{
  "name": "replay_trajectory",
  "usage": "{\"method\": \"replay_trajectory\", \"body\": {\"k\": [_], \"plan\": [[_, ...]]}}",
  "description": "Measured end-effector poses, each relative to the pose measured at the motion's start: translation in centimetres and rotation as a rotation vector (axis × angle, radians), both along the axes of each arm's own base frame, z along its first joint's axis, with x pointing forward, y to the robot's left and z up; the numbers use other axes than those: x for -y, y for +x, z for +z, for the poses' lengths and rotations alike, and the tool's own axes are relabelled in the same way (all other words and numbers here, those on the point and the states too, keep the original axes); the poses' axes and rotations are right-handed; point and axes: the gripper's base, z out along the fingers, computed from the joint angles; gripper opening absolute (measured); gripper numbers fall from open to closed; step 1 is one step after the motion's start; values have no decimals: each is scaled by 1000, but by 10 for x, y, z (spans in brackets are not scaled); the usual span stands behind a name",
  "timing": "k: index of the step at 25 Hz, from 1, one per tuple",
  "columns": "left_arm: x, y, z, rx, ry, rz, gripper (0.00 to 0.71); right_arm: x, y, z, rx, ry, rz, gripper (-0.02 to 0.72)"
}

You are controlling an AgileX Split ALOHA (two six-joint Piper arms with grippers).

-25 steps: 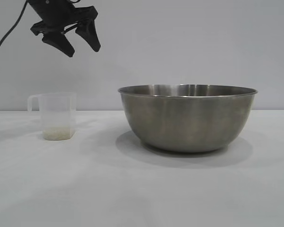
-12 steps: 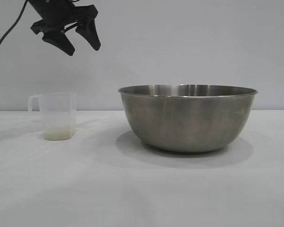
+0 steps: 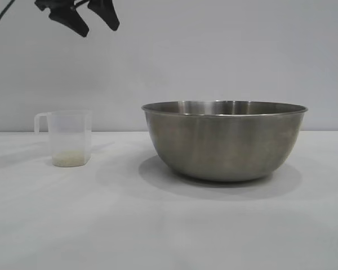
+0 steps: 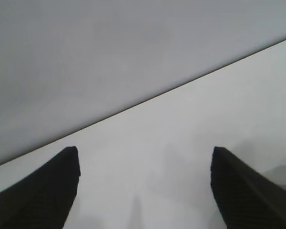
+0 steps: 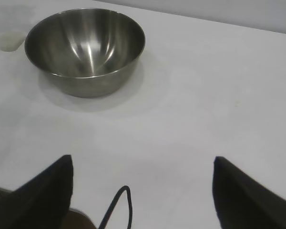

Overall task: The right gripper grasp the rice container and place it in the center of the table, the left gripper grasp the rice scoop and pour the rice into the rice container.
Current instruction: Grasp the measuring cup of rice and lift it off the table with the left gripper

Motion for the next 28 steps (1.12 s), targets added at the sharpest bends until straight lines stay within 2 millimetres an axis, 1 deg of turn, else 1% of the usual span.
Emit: {"method": "replay_trajectory", "body": {"k": [7,10,12,14,16,17,18,19,23,26,28], "plan": [[2,-5,9,-7,-48,-9,517,0,0,0,0,1,-1,552],[1,-9,18,9,-54,-10,517,0,0,0,0,0,-2,552],[-1,-11,20,4,-31,11,517,0,0,0,0,0,-2,552],[-6,-12,17,-6,52,89,517,0,0,0,0,0,-2,552],[-8,-15,5,-14,61,171,517,0,0,0,0,0,-2,552],[-8,-20,-2,-12,62,191,517,0,0,0,-1,1,-3,552],[-9,-25,-6,14,50,209,517,0,0,0,-1,1,-3,552],[-10,-33,-16,25,38,224,517,0,0,0,-1,1,-3,552],[-20,-72,-40,82,14,271,517,0,0,0,-1,1,-3,552],[-28,-97,-50,134,8,295,517,0,0,0,-1,1,-3,552],[-33,-112,-52,174,-1,308,517,0,0,0,-1,1,-3,552]]}}
